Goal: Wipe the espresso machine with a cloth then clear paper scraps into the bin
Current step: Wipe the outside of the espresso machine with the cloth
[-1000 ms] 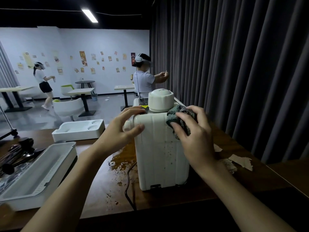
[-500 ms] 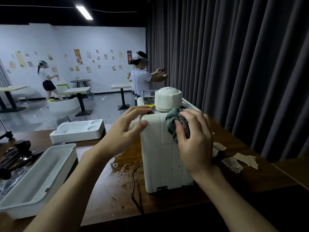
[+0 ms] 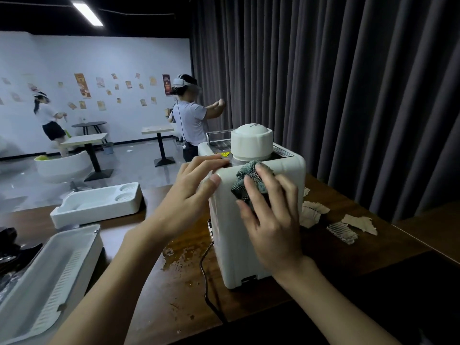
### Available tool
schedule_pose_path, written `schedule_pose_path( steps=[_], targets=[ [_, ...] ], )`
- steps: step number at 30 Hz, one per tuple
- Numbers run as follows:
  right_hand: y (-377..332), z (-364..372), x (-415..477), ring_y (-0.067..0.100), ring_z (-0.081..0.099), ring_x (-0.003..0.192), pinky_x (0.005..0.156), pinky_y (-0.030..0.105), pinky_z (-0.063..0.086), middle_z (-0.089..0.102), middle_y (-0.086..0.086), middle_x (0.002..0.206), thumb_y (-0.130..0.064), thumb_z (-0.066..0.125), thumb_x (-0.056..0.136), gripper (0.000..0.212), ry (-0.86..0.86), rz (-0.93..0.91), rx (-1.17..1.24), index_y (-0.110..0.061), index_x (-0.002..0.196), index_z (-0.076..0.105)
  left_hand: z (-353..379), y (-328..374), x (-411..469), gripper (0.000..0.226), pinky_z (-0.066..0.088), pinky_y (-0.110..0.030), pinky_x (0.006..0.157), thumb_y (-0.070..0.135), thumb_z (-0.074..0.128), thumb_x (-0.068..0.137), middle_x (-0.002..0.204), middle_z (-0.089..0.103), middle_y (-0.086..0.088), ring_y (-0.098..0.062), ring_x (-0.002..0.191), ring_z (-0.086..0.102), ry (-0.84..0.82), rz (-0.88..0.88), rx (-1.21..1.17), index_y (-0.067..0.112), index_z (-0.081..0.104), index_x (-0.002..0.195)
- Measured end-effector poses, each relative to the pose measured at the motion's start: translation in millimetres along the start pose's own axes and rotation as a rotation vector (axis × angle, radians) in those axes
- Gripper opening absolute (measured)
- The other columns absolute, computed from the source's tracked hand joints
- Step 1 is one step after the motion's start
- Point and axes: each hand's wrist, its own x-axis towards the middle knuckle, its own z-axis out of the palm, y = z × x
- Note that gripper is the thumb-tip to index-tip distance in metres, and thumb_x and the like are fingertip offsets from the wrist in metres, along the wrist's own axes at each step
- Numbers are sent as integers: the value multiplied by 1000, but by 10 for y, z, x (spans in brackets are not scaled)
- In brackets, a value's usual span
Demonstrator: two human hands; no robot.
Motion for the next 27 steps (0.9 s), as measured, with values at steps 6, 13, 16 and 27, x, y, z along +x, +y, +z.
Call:
schedule_pose_path(
  steps=[6,13,16,27],
  targets=[
    [189,-38,81,29,50,115,101,37,45,60,19,127,-12,64,93,29,85,110,-8,2,119,66,23,-17,0,47,27,-27,108,43,34,101,141,46,16,-9,138,33,-1,18,17,28,53,141],
    [-192,80,102,29,58,106,96,37,48,65,15,120,-15,62,97,24,79,63,67,1,113,70,44,-41,-3,47,26,-28,111,43,34,101,141,45,15,-10,137,33,15,39,19,28,51,143],
    [-80,33,142,29,58,103,93,38,48,65,15,119,-15,59,98,22,66,47,36,0,110,71,40,-52,-6,46,24,-26,110,43,34,101,140,43,20,-7,137,32,18,43,20,30,50,143],
    [-117,-14,131,28,62,94,82,38,52,67,10,104,-11,63,95,22,91,110,-8,-10,117,70,90,-61,-26,42,27,-35,117,42,34,102,143,41,17,-10,140,31,31,64,14,35,47,141]
  ],
)
